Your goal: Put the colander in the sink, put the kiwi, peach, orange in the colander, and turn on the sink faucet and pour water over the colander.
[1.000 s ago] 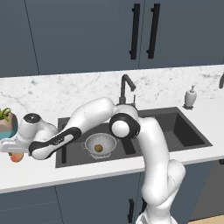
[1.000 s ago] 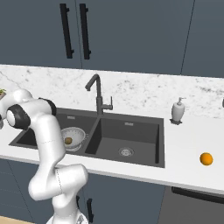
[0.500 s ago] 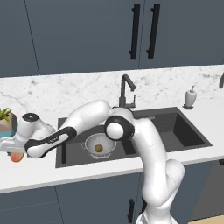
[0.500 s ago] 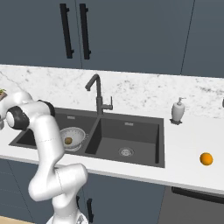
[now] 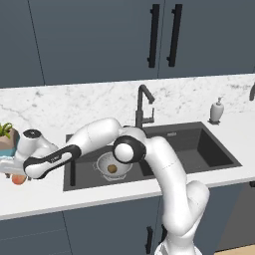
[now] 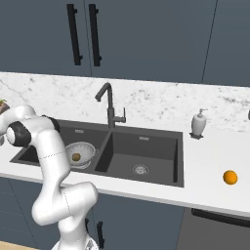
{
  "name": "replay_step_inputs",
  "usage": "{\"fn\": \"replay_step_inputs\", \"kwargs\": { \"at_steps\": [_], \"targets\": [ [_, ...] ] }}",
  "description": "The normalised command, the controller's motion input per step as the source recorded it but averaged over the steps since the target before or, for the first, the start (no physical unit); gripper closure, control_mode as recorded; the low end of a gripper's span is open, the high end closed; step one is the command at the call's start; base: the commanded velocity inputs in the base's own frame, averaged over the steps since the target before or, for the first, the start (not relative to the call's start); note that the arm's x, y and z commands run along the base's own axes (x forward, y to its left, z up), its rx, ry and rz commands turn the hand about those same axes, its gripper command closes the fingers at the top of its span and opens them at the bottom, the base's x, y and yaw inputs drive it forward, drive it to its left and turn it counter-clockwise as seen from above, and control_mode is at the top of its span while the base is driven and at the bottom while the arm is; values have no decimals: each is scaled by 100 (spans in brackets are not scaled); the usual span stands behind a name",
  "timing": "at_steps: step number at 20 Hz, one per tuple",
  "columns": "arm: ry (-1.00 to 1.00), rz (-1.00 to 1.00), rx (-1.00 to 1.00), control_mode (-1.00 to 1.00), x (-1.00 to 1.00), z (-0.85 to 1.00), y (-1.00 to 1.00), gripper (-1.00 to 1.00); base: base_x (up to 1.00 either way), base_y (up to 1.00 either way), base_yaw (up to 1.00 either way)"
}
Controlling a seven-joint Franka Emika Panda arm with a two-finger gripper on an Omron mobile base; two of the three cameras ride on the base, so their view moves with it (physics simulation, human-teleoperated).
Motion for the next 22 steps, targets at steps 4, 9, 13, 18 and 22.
{"fn": "replay_step_inputs", "kwargs": {
  "at_steps": [4,9,13,18,22],
  "targets": [
    [6,-2,0,-100,19,-6,4,-100,0,0,0],
    [8,-3,0,-100,11,-8,4,-100,0,0,0],
    [13,-3,0,-100,-1,-25,3,100,0,0,0],
    [12,-1,0,-100,0,-16,-2,100,0,0,0],
    [9,0,0,-100,-9,1,-35,100,0,0,0]
  ]
}}
